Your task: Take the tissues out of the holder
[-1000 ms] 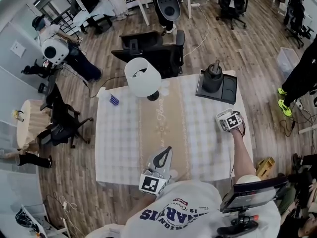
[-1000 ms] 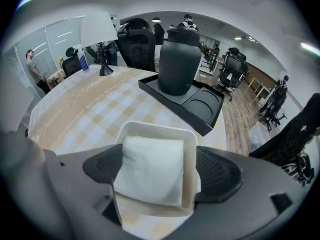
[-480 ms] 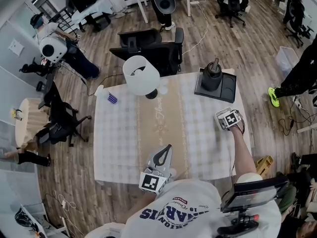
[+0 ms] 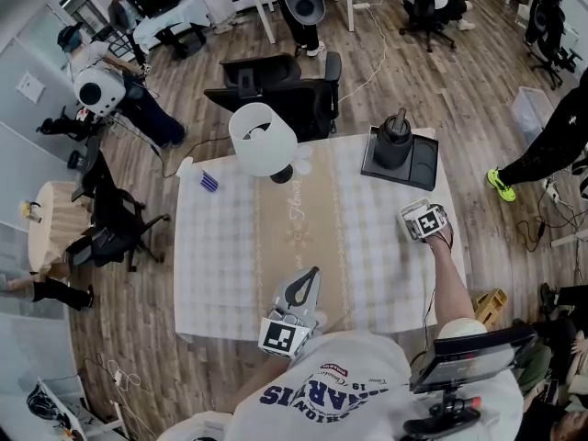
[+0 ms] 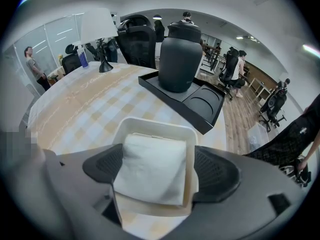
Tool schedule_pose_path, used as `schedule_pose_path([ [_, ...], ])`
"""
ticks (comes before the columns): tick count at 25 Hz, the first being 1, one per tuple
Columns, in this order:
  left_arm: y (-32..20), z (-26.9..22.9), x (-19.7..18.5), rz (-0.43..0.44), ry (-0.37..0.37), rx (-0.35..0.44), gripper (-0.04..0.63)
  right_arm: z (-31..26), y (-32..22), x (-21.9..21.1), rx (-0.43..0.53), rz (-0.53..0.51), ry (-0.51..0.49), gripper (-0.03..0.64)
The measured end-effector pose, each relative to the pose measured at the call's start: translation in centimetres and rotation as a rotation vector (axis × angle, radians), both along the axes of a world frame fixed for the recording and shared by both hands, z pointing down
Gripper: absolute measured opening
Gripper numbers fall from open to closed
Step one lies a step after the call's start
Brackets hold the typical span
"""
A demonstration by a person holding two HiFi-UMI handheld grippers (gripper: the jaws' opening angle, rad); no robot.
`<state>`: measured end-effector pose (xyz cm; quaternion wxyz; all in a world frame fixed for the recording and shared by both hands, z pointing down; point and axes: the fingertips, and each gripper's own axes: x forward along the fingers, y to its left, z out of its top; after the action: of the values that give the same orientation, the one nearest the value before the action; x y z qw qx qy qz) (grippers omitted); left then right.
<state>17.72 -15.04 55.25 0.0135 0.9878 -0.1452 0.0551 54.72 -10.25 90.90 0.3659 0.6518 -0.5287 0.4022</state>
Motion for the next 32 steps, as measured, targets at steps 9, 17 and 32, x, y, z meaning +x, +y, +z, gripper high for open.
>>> schedule_pose_path([
  [9, -0.3, 0.4, -0.5, -0.023, -0.016, 0.002, 0.003, 0.0, -1.0, -0.2, -0.018, 0.035, -0.056, 0.289],
  [17, -0.1, -0.2, -0.9, -0.031, -0.004, 0.014, 0.003, -0.4, -0.3, 0.0, -0.007, 0.077, -0.067, 0.222],
  [32, 0.0, 0.4, -1.6, -0.018, -0.022, 0.022, 0.003, 0.1, 0.2, 0.5, -0.041, 0.107, -0.028, 0.218],
])
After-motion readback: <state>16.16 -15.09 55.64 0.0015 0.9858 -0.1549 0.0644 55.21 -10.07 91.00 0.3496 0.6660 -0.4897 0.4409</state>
